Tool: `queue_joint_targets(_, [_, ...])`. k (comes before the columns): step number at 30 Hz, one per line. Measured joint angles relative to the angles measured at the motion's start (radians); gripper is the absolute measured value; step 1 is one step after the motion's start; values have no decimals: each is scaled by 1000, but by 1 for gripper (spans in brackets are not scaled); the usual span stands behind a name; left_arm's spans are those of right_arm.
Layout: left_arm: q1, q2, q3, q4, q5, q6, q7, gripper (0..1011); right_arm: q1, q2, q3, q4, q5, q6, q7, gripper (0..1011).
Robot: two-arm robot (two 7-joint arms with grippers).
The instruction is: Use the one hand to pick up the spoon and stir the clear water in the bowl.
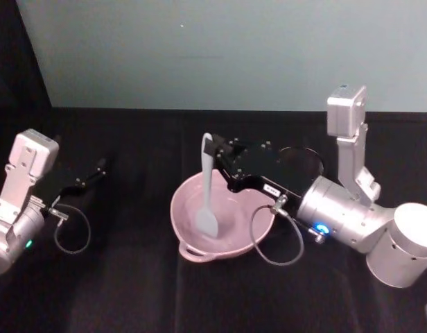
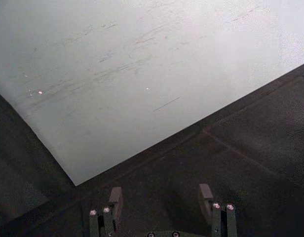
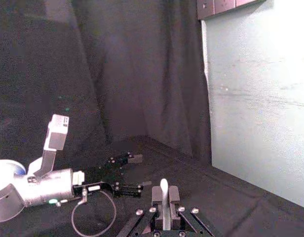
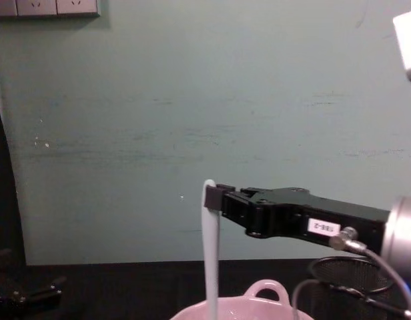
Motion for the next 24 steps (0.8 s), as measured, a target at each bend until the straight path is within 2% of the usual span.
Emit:
queue_joint_targets(5, [0,0,0,0,0,0,0,1011,38,-35,-9,60,2,-20,13,84])
queue_joint_targets(12, [0,0,0,0,0,0,0,1011,89,-68,-1,148,9,-40,14,84])
queue_joint_targets(19, [0,0,0,0,0,0,0,1011,105,-65,35,195,16,-49,-1,85])
queue_joint_targets(24, [0,0,0,0,0,0,0,1011,92,-43,63,182,19,-49,-11,85])
